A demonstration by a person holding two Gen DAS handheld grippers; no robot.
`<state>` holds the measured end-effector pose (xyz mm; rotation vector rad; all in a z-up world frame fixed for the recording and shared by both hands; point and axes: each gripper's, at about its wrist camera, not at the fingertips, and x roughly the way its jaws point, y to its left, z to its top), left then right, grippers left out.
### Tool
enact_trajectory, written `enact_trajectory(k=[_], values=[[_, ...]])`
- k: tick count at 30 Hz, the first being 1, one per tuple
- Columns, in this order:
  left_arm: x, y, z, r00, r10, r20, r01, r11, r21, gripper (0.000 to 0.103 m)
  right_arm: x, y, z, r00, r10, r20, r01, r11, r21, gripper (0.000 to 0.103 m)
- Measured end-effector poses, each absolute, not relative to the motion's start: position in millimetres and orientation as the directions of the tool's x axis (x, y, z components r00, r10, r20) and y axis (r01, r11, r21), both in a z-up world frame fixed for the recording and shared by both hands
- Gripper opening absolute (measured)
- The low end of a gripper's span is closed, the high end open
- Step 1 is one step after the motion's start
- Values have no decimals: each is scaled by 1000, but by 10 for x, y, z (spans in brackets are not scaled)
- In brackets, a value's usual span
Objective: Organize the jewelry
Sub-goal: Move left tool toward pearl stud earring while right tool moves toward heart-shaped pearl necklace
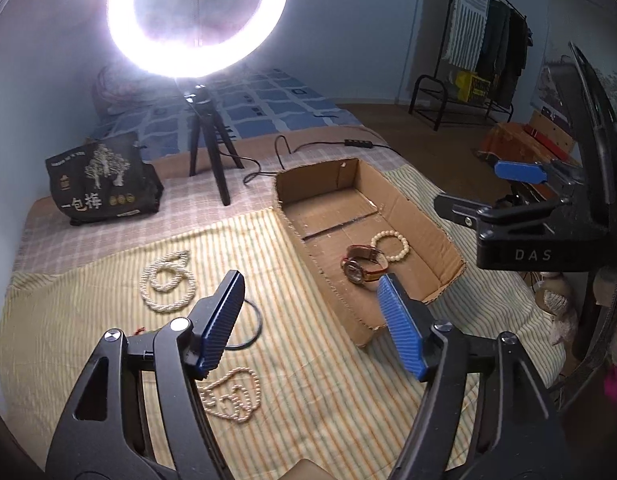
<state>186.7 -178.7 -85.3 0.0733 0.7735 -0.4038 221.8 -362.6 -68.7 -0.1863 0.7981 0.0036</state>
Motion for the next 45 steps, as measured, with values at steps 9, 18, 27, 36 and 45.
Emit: enact_trajectory(k=[9, 18, 27, 36, 45], values=[[1794, -1360, -816, 669, -279, -689, 332, 941, -59, 73, 2074, -3497, -674, 688, -20, -726, -106, 986, -128, 103], [1765, -715, -886, 675, -206, -708, 256, 966, -37, 73, 1947, -3352, -704, 680, 37, -732, -137, 988, -77, 103], [1773, -22, -1038, 661, -148, -736, 148, 987, -66, 73, 1812, -3058, -816, 664, 127, -737, -226, 974, -36, 103], [1647, 318, -1326, 611, -117, -783, 90, 993, -78, 73, 1656, -2627, -923, 653, 189, -734, -365, 927, -87, 103], [1501, 314, -1671, 547, -166, -821, 110, 986, -125, 65, 1645, -2332, -1173, 570, 279, -772, -460, 888, -19, 103]])
